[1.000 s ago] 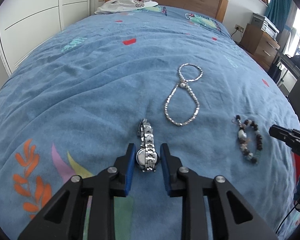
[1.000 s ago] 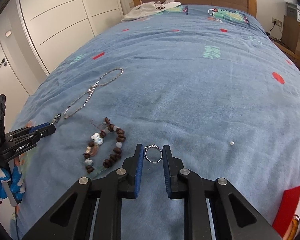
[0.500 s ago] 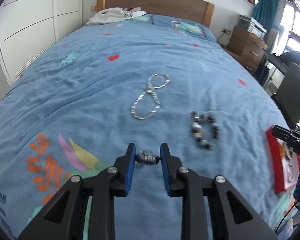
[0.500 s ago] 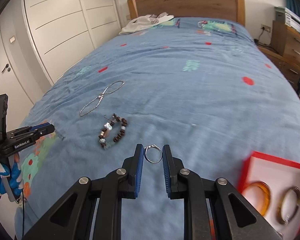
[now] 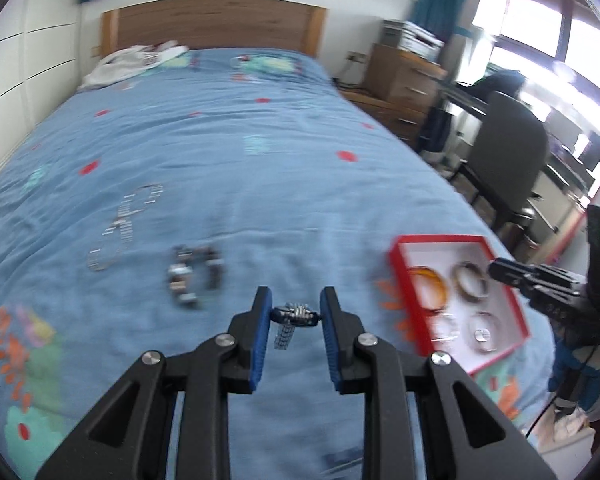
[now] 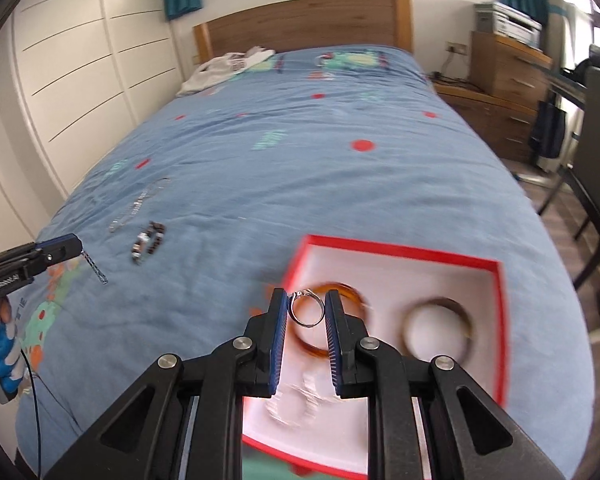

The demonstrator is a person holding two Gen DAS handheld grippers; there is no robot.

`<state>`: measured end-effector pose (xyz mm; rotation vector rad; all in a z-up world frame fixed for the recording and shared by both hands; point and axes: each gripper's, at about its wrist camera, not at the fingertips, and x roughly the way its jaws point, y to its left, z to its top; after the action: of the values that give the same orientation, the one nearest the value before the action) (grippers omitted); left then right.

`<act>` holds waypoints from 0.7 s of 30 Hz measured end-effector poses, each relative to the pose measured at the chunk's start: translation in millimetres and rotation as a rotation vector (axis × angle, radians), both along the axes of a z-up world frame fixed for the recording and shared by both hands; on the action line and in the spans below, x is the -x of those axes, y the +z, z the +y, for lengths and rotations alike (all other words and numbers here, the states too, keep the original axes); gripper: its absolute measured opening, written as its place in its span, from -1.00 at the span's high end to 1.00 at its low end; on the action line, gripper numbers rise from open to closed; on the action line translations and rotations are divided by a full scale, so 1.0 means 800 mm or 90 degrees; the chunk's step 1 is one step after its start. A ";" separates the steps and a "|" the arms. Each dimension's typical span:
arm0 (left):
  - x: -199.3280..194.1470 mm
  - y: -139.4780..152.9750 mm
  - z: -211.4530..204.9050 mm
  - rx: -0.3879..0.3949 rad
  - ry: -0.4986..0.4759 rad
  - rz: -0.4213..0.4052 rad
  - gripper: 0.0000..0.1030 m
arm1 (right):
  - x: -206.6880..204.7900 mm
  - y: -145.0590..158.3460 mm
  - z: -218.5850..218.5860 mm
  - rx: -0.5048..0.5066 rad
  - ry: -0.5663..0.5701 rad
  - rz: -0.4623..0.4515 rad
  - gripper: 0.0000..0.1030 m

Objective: Organize jewelry
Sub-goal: 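Carry the watch and ring into the red box and open both tools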

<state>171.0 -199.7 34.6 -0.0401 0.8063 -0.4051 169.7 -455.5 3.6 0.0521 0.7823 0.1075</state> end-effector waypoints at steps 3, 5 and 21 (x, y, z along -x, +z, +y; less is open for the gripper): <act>0.006 0.002 -0.056 0.012 -0.042 0.003 0.55 | 0.011 -0.007 -0.031 0.009 -0.017 0.012 0.64; 0.010 -0.001 -0.085 0.015 -0.065 0.005 0.55 | 0.018 -0.012 -0.045 0.014 -0.023 0.020 0.63; -0.028 -0.062 -0.271 -0.046 -0.144 0.042 0.55 | -0.007 -0.060 -0.120 0.003 -0.002 0.062 0.63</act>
<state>193.5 -416.5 -15.3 0.1069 0.8928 -0.5906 175.1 -551.7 -44.4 0.0546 0.8796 0.1011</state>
